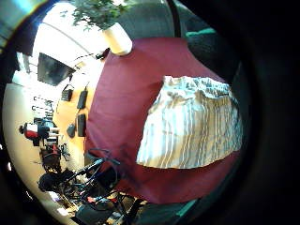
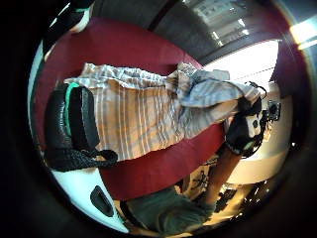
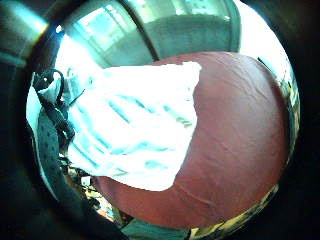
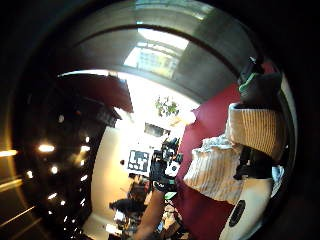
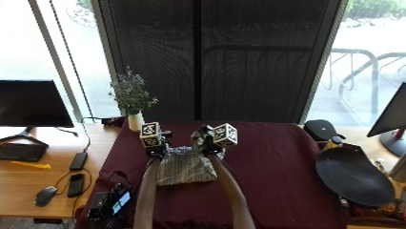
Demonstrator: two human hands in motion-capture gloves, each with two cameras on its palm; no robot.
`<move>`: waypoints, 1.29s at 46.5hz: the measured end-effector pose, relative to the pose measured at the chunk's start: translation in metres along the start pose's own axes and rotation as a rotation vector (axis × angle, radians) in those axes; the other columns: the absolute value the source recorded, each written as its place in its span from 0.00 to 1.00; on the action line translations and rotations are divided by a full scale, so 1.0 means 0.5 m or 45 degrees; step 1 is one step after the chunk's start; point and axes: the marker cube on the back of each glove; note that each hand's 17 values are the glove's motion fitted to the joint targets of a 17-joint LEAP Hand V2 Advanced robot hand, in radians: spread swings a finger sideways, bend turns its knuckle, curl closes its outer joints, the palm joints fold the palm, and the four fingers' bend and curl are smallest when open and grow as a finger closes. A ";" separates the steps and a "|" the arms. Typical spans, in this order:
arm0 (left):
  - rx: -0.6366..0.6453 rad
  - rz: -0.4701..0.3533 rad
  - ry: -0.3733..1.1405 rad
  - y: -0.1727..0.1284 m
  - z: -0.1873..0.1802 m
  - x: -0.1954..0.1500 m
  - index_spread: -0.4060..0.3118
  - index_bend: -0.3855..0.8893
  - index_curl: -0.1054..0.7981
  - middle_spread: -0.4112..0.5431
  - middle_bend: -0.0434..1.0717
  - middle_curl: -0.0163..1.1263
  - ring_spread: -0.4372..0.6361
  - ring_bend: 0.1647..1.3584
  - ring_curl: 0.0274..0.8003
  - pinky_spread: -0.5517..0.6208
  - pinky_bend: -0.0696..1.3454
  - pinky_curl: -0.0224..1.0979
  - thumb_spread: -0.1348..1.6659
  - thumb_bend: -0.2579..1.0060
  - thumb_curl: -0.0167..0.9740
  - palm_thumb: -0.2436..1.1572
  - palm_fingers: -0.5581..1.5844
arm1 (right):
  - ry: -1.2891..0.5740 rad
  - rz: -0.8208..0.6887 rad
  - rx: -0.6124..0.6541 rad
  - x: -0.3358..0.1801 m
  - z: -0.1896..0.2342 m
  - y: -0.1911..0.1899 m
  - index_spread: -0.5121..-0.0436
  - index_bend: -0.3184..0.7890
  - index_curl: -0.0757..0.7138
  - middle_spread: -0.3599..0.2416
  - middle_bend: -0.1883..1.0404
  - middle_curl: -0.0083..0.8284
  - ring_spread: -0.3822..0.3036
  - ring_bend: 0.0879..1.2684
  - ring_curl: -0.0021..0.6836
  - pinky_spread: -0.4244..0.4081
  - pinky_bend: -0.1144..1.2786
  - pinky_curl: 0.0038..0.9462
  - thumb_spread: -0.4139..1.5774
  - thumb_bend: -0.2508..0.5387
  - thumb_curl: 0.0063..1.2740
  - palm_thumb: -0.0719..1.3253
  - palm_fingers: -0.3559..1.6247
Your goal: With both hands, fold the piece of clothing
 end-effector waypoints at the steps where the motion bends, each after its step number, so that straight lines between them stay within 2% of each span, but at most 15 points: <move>1: 0.014 0.025 0.034 -0.003 -0.002 -0.001 0.43 0.41 0.52 0.38 0.23 0.37 0.52 0.27 0.42 0.68 0.35 0.37 0.92 0.26 0.29 0.51 0.47 | -0.014 -0.047 -0.032 -0.024 0.016 0.009 0.48 0.38 0.34 0.25 0.33 0.56 0.19 0.48 0.61 0.11 0.56 0.37 0.53 0.39 0.46 0.83 0.76; 5: 0.063 0.110 0.170 -0.002 -0.012 -0.009 0.43 0.41 0.51 0.37 0.23 0.38 0.52 0.28 0.41 0.68 0.35 0.37 0.92 0.26 0.29 0.52 0.47 | -0.039 -0.164 -0.173 -0.083 0.112 0.039 0.48 0.39 0.35 0.25 0.32 0.56 0.18 0.47 0.61 0.11 0.56 0.38 0.52 0.36 0.47 0.84 0.76; 10: 0.015 0.067 0.216 0.006 0.002 -0.049 0.43 0.40 0.50 0.37 0.22 0.38 0.51 0.28 0.41 0.68 0.34 0.37 0.91 0.27 0.31 0.54 0.48 | -0.023 -0.423 -0.304 -0.131 0.246 0.090 0.48 0.39 0.37 0.25 0.31 0.57 0.18 0.46 0.61 0.11 0.55 0.38 0.50 0.32 0.48 0.85 0.77; 20: 0.054 0.041 0.221 -0.009 0.049 -0.091 0.43 0.40 0.49 0.36 0.21 0.38 0.51 0.28 0.41 0.67 0.35 0.37 0.90 0.29 0.34 0.61 0.48 | 0.220 -0.407 -0.571 -0.122 0.386 0.212 0.48 0.38 0.39 0.25 0.31 0.58 0.19 0.46 0.63 0.11 0.54 0.38 0.48 0.29 0.51 0.86 0.77; 22: 0.009 0.031 0.208 0.014 0.036 -0.094 0.42 0.40 0.49 0.36 0.21 0.38 0.50 0.28 0.41 0.67 0.35 0.37 0.90 0.30 0.34 0.62 0.48 | 0.210 -0.399 -0.665 -0.117 0.395 0.233 0.48 0.37 0.39 0.26 0.31 0.57 0.19 0.47 0.63 0.11 0.53 0.38 0.47 0.29 0.51 0.86 0.77; 25: -0.025 -0.010 0.161 0.045 0.016 -0.103 0.42 0.40 0.49 0.36 0.22 0.39 0.50 0.28 0.41 0.67 0.34 0.37 0.90 0.30 0.35 0.64 0.48 | 0.139 -0.449 -0.799 -0.108 0.401 0.249 0.47 0.35 0.38 0.25 0.30 0.57 0.19 0.49 0.64 0.11 0.54 0.39 0.47 0.29 0.52 0.86 0.76; 29: -0.021 -0.030 0.135 0.045 0.019 -0.107 0.42 0.40 0.48 0.36 0.22 0.39 0.50 0.29 0.41 0.67 0.34 0.37 0.90 0.30 0.36 0.64 0.48 | -0.083 -0.617 -0.918 -0.105 0.379 0.242 0.45 0.27 0.32 0.22 0.20 0.50 0.20 0.55 0.66 0.11 0.63 0.42 0.54 0.26 0.50 0.82 0.69; 33: -0.043 -0.040 0.121 0.040 0.027 -0.108 0.42 0.40 0.48 0.35 0.22 0.39 0.49 0.29 0.41 0.67 0.34 0.37 0.90 0.30 0.36 0.65 0.48 | -0.299 -0.662 -1.095 -0.112 0.332 0.246 0.44 0.32 0.31 0.25 0.19 0.45 0.25 0.56 0.68 0.20 0.66 0.44 0.60 0.24 0.46 0.76 0.60; 37: -0.022 0.014 0.172 0.025 0.035 -0.092 0.42 0.40 0.48 0.35 0.22 0.39 0.49 0.29 0.41 0.67 0.34 0.37 0.90 0.30 0.36 0.66 0.48 | -0.093 -0.708 -1.134 -0.092 0.269 0.203 0.42 0.41 0.35 0.27 0.23 0.42 0.32 0.50 0.66 0.35 0.63 0.44 0.67 0.24 0.42 0.67 0.51; 39: -0.021 0.033 0.175 0.035 0.021 -0.082 0.42 0.40 0.48 0.35 0.22 0.39 0.49 0.29 0.41 0.67 0.34 0.38 0.90 0.30 0.36 0.66 0.48 | 0.112 -0.715 -1.163 -0.074 0.221 0.174 0.41 0.41 0.36 0.29 0.24 0.41 0.34 0.49 0.64 0.40 0.62 0.43 0.70 0.25 0.41 0.65 0.50; 41: -0.032 0.048 0.163 0.041 0.014 -0.072 0.42 0.40 0.47 0.35 0.22 0.39 0.49 0.29 0.41 0.67 0.34 0.38 0.90 0.30 0.36 0.66 0.48 | 0.361 -0.648 -1.183 -0.057 0.168 0.152 0.41 0.50 0.41 0.32 0.26 0.40 0.37 0.42 0.60 0.48 0.57 0.40 0.73 0.26 0.39 0.62 0.49; 45: -0.043 0.074 0.112 0.015 0.041 -0.053 0.42 0.40 0.47 0.35 0.21 0.39 0.49 0.29 0.41 0.67 0.34 0.38 0.90 0.28 0.36 0.64 0.48 | 0.879 -0.409 -1.095 -0.025 0.060 0.118 0.42 0.58 0.46 0.34 0.29 0.41 0.43 0.31 0.54 0.59 0.50 0.36 0.78 0.27 0.37 0.58 0.48; 50: -0.009 0.128 0.022 0.019 0.037 -0.017 0.42 0.41 0.47 0.35 0.21 0.39 0.49 0.29 0.41 0.67 0.34 0.38 0.89 0.26 0.36 0.62 0.48 | 1.426 -0.145 -0.743 0.015 -0.087 0.069 0.43 0.58 0.51 0.36 0.30 0.41 0.50 0.23 0.50 0.69 0.46 0.34 0.82 0.27 0.33 0.53 0.47; 55: 0.038 0.147 -0.026 0.005 0.064 0.014 0.42 0.41 0.47 0.35 0.21 0.39 0.49 0.29 0.41 0.67 0.33 0.38 0.88 0.24 0.35 0.60 0.49 | 1.493 -0.090 -0.456 0.091 -0.121 0.017 0.43 0.51 0.52 0.38 0.29 0.41 0.56 0.19 0.49 0.74 0.46 0.34 0.86 0.30 0.31 0.50 0.44; 60: 0.115 0.128 -0.066 0.054 0.012 0.041 0.42 0.41 0.47 0.35 0.21 0.39 0.48 0.30 0.41 0.67 0.33 0.38 0.88 0.23 0.35 0.59 0.49 | 1.498 -0.037 -0.291 0.127 -0.176 0.023 0.43 0.45 0.52 0.39 0.28 0.40 0.61 0.17 0.48 0.77 0.47 0.35 0.88 0.30 0.29 0.48 0.41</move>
